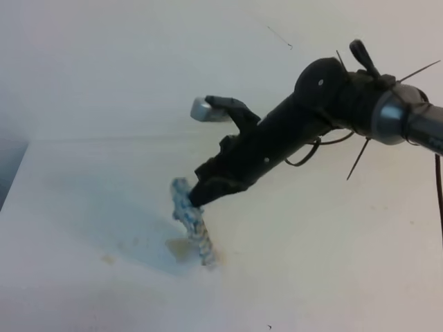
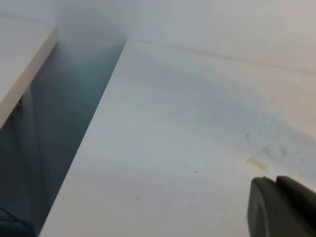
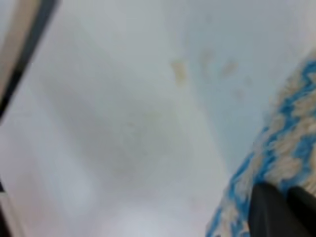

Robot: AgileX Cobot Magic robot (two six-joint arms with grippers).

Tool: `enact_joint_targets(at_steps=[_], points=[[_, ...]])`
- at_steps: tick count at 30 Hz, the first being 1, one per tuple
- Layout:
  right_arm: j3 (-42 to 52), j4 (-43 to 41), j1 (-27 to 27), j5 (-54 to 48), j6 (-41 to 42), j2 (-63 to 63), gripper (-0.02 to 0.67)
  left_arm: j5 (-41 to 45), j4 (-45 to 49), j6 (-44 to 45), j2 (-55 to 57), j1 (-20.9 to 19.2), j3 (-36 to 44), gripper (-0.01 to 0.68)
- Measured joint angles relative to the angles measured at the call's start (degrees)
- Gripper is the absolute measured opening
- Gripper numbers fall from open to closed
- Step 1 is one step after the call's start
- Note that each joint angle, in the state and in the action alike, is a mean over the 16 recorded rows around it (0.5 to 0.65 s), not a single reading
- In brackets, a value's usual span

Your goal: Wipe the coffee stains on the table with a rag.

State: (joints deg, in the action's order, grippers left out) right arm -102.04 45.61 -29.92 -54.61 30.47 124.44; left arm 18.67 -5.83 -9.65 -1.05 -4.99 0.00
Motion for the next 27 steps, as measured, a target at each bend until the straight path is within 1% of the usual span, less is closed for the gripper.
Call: enact_joint_targets(at_steps=[7,14,17,21,27], points=[[-5.9,12.8,-0.6,-1.7,4.8,0.0,0.012,0.0,0.0,0.0,0.1,0.0,0.0,-0.001],[-8.0,19.2,-1.9,-0.6,9.3,1.4,0.012,0.0,0.0,0.1,0.0,0.0,0.2,-0.001],[-8.1,19.6,-2.4,0.1,10.5,3.1,0.012,0.0,0.0,0.1,0.0,0.0,0.2,-0.001],[-8.1,18.0,-2.7,0.3,10.4,6.3,0.012,0.0,0.0,0.1,0.0,0.0,0.2,-0.001],[-8.2,10.9,-2.2,-1.9,6.1,11.1,0.012,0.0,0.0,0.1,0.0,0.0,0.2,-0.001]])
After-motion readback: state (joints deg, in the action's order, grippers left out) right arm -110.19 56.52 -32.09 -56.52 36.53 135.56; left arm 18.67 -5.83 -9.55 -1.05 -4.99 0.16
